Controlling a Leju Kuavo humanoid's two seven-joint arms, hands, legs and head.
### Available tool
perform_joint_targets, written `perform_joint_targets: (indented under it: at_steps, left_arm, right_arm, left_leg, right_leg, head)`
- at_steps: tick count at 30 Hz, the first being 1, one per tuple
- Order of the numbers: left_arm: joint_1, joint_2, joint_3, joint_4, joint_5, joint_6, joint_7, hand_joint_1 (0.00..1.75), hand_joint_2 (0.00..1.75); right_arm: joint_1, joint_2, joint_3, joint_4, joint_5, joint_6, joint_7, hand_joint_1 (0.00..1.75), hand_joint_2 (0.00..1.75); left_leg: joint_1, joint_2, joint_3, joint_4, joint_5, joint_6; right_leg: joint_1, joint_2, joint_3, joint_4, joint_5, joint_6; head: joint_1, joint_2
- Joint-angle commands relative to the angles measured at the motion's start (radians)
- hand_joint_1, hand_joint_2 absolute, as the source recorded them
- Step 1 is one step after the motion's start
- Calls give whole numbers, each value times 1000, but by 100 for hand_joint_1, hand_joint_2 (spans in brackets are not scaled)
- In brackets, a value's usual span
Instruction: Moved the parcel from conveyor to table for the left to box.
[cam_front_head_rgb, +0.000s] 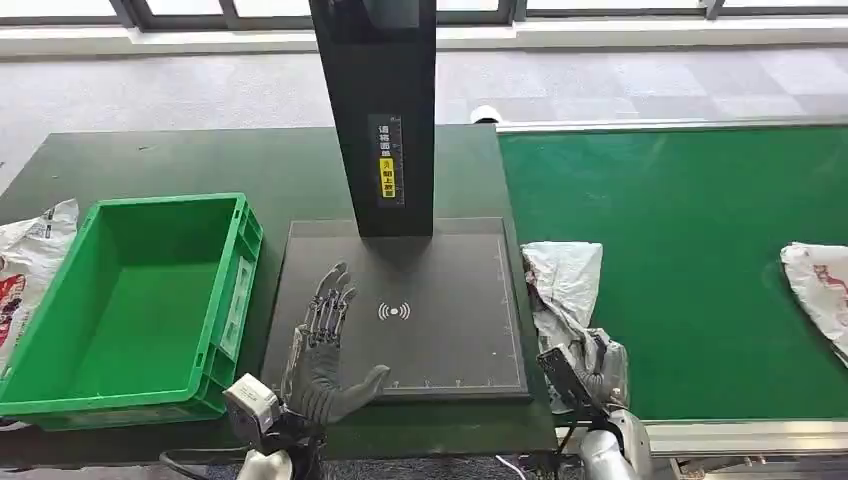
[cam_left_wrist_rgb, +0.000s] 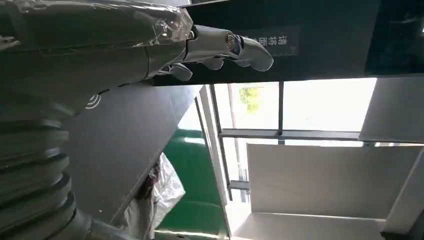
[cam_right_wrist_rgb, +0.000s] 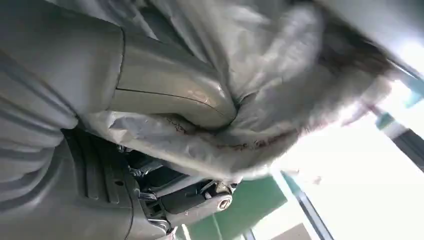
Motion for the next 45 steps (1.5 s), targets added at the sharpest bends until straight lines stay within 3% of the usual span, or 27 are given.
perform_joint_targets:
  at_steps: [1, 6, 12, 17, 30, 34, 39, 41, 45]
  left_arm:
    - [-6, 15, 44, 27, -6, 8, 4, 0, 175]
    - [-9, 14, 44, 29, -7, 10, 4, 0, 175]
    - [-11, 14, 41, 32, -7, 23, 4, 0, 175]
    - [-24, 13, 48, 41, -6, 22, 4, 0, 175]
    - [-24, 13, 48, 41, -6, 22, 4, 0, 175]
    - [-24, 12, 56, 39, -9, 26, 4, 0, 175]
    - [-21, 14, 53, 30, -10, 26, 4, 0, 175]
    - [-18, 15, 54, 28, -9, 26, 4, 0, 175]
    - [-16, 16, 47, 34, -13, 19, 4, 0, 175]
  right_arm:
    - [256, 208, 311, -766, -321, -196, -238, 175, 175]
    - [267, 208, 327, -784, -322, -210, -241, 175, 175]
    - [350, 208, 478, -989, -367, -294, -226, 175, 175]
    - [341, 196, 592, -981, -341, -263, -246, 175, 175]
    - [341, 196, 592, -981, -341, -263, -246, 175, 175]
    - [289, 180, 668, -873, -297, -198, -211, 175, 175]
    - [163, 163, 736, -602, -233, -181, -151, 175, 175]
    - [142, 160, 739, -552, -228, -171, -140, 175, 175]
    - [121, 154, 747, -488, -198, -153, -113, 175, 175]
  left_leg:
    - [1, -2, 0, -1, 1, -3]
    - [1, -2, -1, -2, 1, -3]
    - [1, -4, -2, -1, 2, -2]
    - [1, -4, -1, -1, 2, -3]
    - [1, -5, -1, -2, 2, -2]
    - [2, -4, 0, -3, 2, -3]
    - [2, 1, 2, -5, 3, -3]
    - [2, 0, -6, -3, 2, -3]
    - [2, -2, -2, -3, 3, -3]
  right_leg:
    - [1, -1, -10, 1, -1, -2]
    - [1, -1, -10, 1, -1, -2]
    - [1, -4, -10, 1, -1, -3]
    - [1, -4, -9, 1, -1, -3]
    - [1, -4, -9, 0, -1, -2]
    - [2, -3, -8, -1, 0, -3]
    - [2, 1, -7, -3, 2, -4]
    - [2, 1, -8, -1, 1, -2]
    - [2, -2, -9, -1, 0, -3]
  head:
    - [0, 0]
    - [0, 0]
    - [0, 0]
    - [0, 0]
    - [0, 0]
    - [0, 0]
    - [0, 0]
    - [0, 0]
    - [0, 0]
